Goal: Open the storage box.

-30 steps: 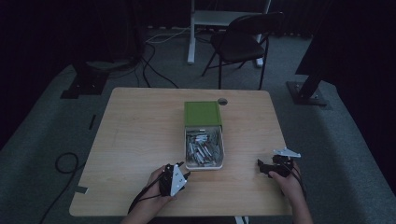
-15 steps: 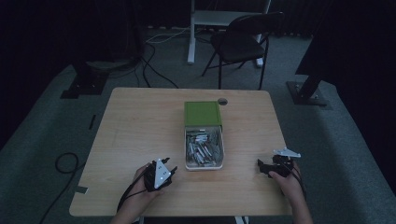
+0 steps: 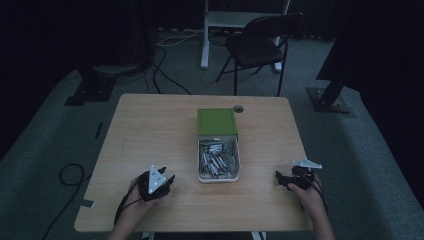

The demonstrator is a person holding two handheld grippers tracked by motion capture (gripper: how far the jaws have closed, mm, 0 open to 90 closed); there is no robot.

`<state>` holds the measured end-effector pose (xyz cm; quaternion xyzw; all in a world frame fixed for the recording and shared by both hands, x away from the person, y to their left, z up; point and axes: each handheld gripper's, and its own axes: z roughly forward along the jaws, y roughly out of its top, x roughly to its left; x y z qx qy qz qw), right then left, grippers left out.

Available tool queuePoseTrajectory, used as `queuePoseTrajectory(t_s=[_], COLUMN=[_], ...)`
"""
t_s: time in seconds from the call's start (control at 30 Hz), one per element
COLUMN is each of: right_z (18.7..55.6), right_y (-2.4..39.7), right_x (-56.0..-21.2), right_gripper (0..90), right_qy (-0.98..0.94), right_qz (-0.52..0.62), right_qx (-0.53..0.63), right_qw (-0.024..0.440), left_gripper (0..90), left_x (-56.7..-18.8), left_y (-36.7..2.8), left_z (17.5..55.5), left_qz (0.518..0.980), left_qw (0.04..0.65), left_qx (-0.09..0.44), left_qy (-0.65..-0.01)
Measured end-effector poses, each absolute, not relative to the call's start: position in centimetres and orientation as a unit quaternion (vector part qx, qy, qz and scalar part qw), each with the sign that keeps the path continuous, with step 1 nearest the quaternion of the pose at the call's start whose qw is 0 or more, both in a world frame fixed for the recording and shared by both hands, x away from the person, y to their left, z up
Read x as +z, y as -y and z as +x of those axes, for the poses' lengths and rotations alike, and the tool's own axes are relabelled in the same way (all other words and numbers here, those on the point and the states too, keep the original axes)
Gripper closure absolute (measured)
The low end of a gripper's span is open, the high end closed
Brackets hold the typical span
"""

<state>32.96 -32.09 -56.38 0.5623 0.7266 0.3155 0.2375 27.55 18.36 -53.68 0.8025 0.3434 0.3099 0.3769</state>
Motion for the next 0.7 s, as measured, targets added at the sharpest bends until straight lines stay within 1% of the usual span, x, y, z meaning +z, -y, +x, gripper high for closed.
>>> queuePoseTrajectory(t_s=[0.07, 0.13, 0.3, 0.5, 0.53, 0.7], right_z=[33.0, 33.0, 33.0, 33.0, 33.0, 33.0], right_y=[32.1, 32.1, 32.1, 32.1, 32.1, 32.1], right_x=[-56.4, -56.4, -56.4, -56.4, -56.4, -56.4], right_gripper=[11.8, 11.8, 11.8, 11.8, 11.8, 11.8], right_qy=[-0.727, -0.727, -0.727, -0.727, -0.727, -0.727], right_qz=[0.562, 0.562, 0.562, 0.562, 0.562, 0.562], right_qx=[0.315, 0.315, 0.315, 0.315, 0.315, 0.316], right_qw=[0.238, 0.238, 0.238, 0.238, 0.238, 0.238], left_gripper=[55.4, 52.6, 49.3, 49.2, 46.9, 46.6], left_x=[-53.8, -53.8, -54.0, -53.9, -53.9, -54.0], left_y=[-18.9, -19.4, -20.6, -22.1, -22.4, -23.8], left_z=[27.7, 27.9, 28.1, 28.2, 28.2, 28.1], left_qz=[0.799, 0.798, 0.793, 0.78, 0.777, 0.766], left_qw=[0.379, 0.373, 0.365, 0.365, 0.365, 0.365], left_qx=[0.307, 0.305, 0.303, 0.303, 0.3, 0.3], left_qy=[-0.353, -0.361, -0.382, -0.409, -0.414, -0.436])
